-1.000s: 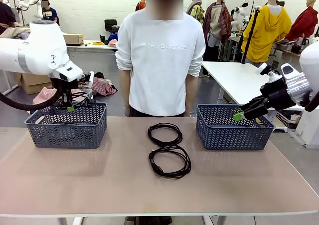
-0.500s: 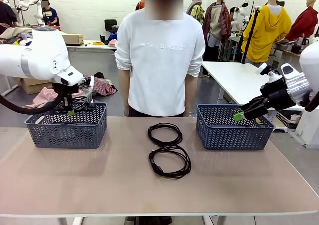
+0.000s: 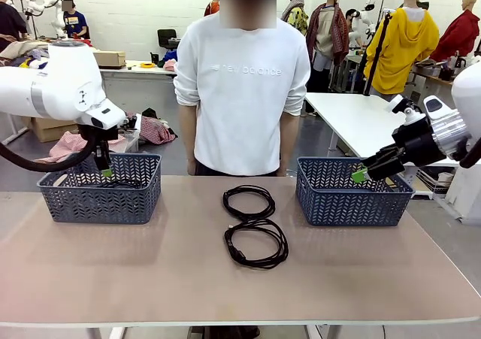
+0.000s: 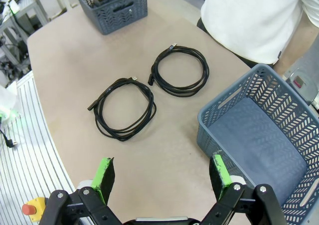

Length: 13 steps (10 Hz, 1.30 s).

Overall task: Organize the cables according to human instructions.
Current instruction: Pick up a bundle of cables and place it in the basket indicated by the human.

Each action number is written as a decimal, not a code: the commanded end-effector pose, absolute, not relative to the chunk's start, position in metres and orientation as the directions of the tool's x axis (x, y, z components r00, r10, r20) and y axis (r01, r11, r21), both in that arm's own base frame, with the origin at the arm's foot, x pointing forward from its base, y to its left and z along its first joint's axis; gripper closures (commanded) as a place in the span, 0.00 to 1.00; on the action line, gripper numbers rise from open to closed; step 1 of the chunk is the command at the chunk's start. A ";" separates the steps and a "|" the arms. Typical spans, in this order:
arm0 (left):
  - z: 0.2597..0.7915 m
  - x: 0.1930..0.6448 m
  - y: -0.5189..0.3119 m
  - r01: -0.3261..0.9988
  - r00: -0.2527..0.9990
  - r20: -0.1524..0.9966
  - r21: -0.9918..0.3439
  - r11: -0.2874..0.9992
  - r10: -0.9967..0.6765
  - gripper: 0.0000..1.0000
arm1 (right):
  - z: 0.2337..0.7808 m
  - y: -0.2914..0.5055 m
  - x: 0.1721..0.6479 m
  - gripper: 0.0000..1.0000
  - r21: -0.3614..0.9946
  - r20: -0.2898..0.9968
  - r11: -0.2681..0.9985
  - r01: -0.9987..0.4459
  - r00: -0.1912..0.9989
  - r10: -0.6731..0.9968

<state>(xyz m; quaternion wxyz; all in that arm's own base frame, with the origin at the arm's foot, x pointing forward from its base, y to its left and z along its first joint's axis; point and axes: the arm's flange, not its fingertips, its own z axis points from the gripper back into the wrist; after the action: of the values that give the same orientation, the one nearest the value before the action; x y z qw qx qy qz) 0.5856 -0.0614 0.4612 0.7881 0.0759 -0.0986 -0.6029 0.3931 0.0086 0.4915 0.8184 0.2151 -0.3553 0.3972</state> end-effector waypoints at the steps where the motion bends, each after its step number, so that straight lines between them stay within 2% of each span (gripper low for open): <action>1: 0.468 0.587 -0.061 0.934 0.262 0.088 0.228 0.275 -0.961 0.27 | 0.491 0.008 0.397 0.00 0.065 0.775 0.575 -0.816 0.404 0.486; 2: 0.469 0.587 -0.062 0.936 0.262 0.086 0.220 0.275 -0.961 0.09 | 0.491 0.008 0.397 0.00 0.065 0.775 0.575 -0.816 0.404 0.486; 3: 0.471 0.586 -0.062 0.937 0.262 0.092 0.213 0.276 -0.961 0.07 | 0.491 0.008 0.397 0.00 0.065 0.775 0.575 -0.816 0.404 0.486; 4: 0.470 0.585 -0.062 0.940 0.259 0.096 0.203 0.274 -0.961 0.00 | 0.491 0.008 0.397 0.00 0.065 0.775 0.575 -0.816 0.404 0.486; 10: 0.470 0.587 -0.064 0.935 0.281 0.143 0.184 0.304 -0.949 0.00 | 0.491 0.008 0.397 0.00 0.065 0.775 0.575 -0.816 0.404 0.486; 11: 0.466 0.584 -0.066 0.940 0.267 0.087 0.195 0.280 -0.960 0.00 | 0.491 0.008 0.397 0.00 0.065 0.775 0.575 -0.816 0.404 0.486; 13: 0.466 0.584 -0.066 0.940 0.267 0.087 0.195 0.280 -0.960 0.00 | 0.491 0.008 0.397 0.00 0.065 0.775 0.575 -0.816 0.404 0.486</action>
<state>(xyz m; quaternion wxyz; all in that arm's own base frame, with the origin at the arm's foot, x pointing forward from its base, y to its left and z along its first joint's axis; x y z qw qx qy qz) 0.5845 -0.0674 0.4665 0.7959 0.0474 -0.0969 -0.5957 0.3931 0.0086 0.4915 0.8184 0.2151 -0.3553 0.3972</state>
